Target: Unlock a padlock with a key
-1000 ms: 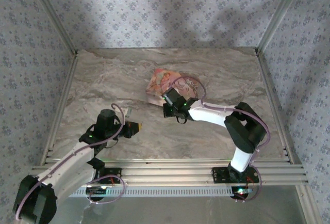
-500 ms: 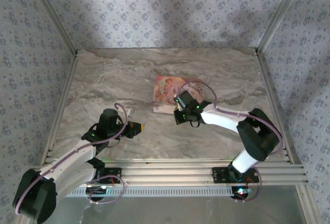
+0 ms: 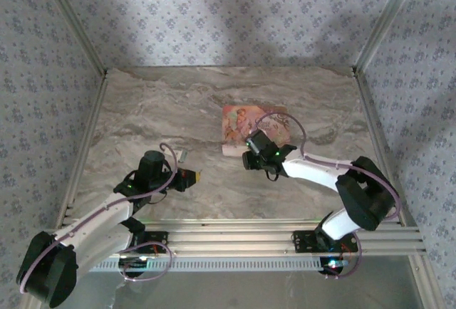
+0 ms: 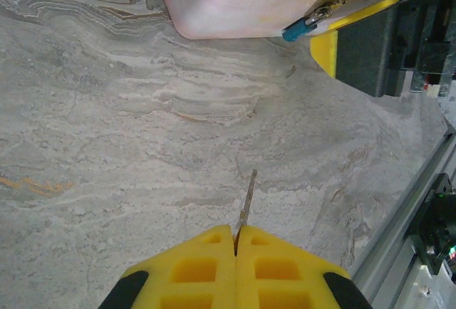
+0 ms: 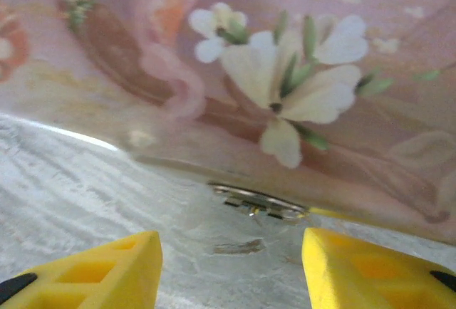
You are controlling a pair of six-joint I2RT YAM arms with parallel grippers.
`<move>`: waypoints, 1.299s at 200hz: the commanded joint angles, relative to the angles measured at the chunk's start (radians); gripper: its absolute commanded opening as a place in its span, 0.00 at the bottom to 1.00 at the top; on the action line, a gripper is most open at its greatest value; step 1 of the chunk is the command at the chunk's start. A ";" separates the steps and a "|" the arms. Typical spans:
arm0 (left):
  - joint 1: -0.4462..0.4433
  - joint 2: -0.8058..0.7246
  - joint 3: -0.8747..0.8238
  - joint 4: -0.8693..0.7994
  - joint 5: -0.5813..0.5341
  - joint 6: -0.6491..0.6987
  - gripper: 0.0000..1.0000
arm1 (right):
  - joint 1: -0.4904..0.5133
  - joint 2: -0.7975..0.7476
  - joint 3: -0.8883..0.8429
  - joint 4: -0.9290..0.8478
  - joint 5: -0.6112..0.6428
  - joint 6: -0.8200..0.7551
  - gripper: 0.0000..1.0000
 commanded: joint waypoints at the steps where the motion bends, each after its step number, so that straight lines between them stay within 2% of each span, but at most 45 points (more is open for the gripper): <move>1: -0.008 -0.004 0.032 -0.017 -0.003 0.000 0.00 | 0.011 0.042 0.036 -0.041 0.148 0.127 0.55; 45: -0.008 -0.006 0.032 -0.028 -0.004 0.006 0.00 | 0.043 0.095 0.048 0.011 0.226 0.214 0.55; 158: -0.007 -0.014 0.023 -0.042 -0.010 0.016 0.00 | 0.075 0.193 0.137 0.019 0.284 0.247 0.52; 260: -0.008 -0.050 0.014 -0.066 -0.018 0.016 0.00 | 0.050 0.222 0.137 0.097 0.247 0.188 0.29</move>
